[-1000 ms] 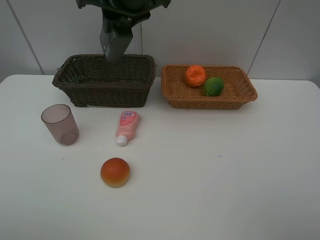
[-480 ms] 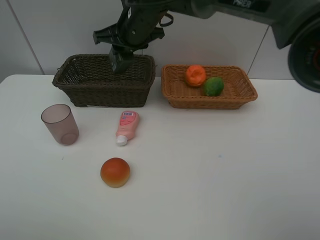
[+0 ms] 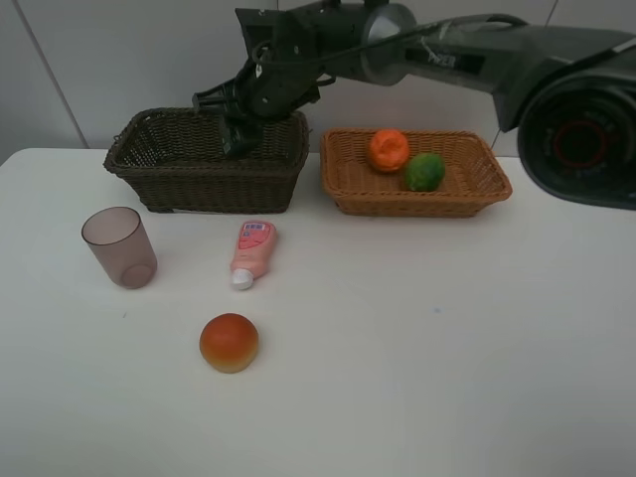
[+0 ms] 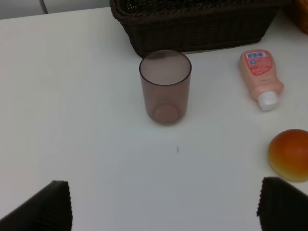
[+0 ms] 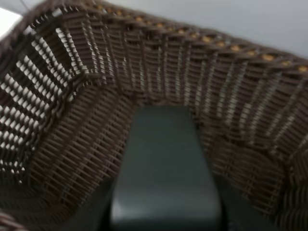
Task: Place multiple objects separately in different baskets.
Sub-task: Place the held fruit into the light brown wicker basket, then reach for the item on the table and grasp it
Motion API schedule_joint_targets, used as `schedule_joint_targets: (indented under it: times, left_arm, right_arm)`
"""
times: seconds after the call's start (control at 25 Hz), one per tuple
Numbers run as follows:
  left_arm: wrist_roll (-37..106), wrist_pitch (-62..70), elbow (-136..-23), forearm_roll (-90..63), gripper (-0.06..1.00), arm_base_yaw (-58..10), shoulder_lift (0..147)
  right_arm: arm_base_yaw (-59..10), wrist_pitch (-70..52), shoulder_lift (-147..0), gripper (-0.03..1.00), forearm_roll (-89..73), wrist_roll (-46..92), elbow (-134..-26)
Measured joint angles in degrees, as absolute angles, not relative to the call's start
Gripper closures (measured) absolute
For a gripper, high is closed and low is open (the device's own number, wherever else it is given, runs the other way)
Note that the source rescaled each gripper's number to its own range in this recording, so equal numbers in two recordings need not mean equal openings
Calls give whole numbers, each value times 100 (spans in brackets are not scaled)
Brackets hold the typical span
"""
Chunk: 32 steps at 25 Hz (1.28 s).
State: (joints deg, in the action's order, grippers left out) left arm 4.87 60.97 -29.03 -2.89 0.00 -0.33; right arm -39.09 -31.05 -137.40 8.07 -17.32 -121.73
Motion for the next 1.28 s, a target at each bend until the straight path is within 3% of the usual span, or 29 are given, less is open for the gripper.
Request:
schedule_joint_targets:
  times: [0.4,0.48,0.64,0.68,0.76,1.12,1.28]
  left_arm:
    - [487,6097,-2903,-289,-6,0,-33]
    - [487,6097,-2903,-289,-6,0,-33]
    - [487,6097,-2903,-289,-6,0,-33]
    - [487,6097,-2903,-289,-6,0,-33]
    - [487,6097,-2903,-289,-6,0,-33]
    - [487,6097,-2903,-289,-6,0,-33]
    - [487,6097,-2903,-289,-6,0,-33]
  right_arm:
    - [-3909,-3011,-14027,95,800,-1732,-12169]
    - [-3909,-2969,-14014,79,798,-1732,-12169]
    - [-3909,-2905,-13951,21,798,-1732,-12169]
    - [-3909,-2921,-13931,11,798,-1732,-12169]
    - [-3909,-3055,-13832,3,798,-1732,-12169]
    - [-3903,-4724,-12971,-1,547,-1732,-12155]
    - [-3751,-5209,-12455,-1,363,-1732,-11464]
